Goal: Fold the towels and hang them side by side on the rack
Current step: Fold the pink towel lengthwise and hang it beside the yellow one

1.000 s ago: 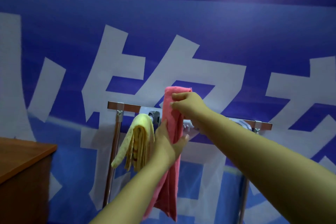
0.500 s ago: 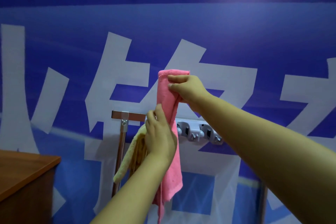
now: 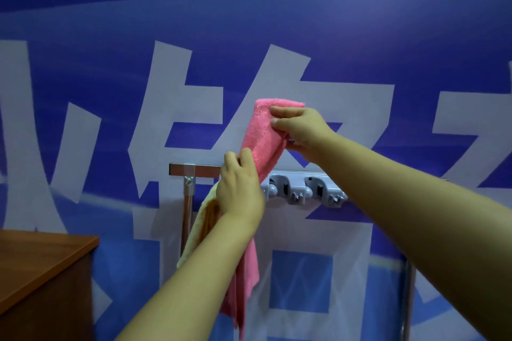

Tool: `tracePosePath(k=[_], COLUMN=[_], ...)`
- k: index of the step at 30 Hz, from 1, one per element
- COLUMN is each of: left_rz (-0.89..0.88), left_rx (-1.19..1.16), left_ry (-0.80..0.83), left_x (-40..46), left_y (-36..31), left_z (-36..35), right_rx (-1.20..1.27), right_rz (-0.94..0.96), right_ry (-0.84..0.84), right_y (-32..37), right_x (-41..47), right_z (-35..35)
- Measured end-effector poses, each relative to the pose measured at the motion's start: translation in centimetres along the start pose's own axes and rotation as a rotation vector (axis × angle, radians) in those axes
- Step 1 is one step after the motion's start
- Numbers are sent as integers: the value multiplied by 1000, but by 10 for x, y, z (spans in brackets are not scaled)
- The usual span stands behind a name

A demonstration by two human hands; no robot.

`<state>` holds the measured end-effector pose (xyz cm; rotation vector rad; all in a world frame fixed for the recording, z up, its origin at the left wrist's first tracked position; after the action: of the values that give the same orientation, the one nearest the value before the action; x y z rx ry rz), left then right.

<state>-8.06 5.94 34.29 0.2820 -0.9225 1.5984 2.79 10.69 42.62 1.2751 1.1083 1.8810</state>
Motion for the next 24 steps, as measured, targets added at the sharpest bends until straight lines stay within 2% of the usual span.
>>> tracePosePath(k=[4, 7, 12, 17, 24], left_rz=[-96, -176, -326, -345, -443], left_rx=[148, 225, 183, 154, 292], left_ry=[208, 340, 474, 645, 755], left_x=[16, 17, 17, 13, 7], left_y=[-10, -12, -10, -3, -5], left_z=[-22, -30, -34, -37, -31], right_rx=[-7, 37, 183, 334, 443], right_rz=[-30, -126, -229, -306, -412], right_ry=[-82, -240, -358, -339, -248], right_y=[-12, -42, -98, -136, -181], right_x=[-5, -15, -53, -99, -134], right_z=[22, 53, 81, 79, 45])
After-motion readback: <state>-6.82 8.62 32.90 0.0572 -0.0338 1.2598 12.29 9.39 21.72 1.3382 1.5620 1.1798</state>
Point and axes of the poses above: each hand's wrist, its own x-axis towards the middle knuckle, its own z-axis out of the back of the hand, y = z × x, the point moved 7 cm from there along x, towards the middle knuckle, and after that the axes turned 9 degrees about y, right-handed, at the moved point
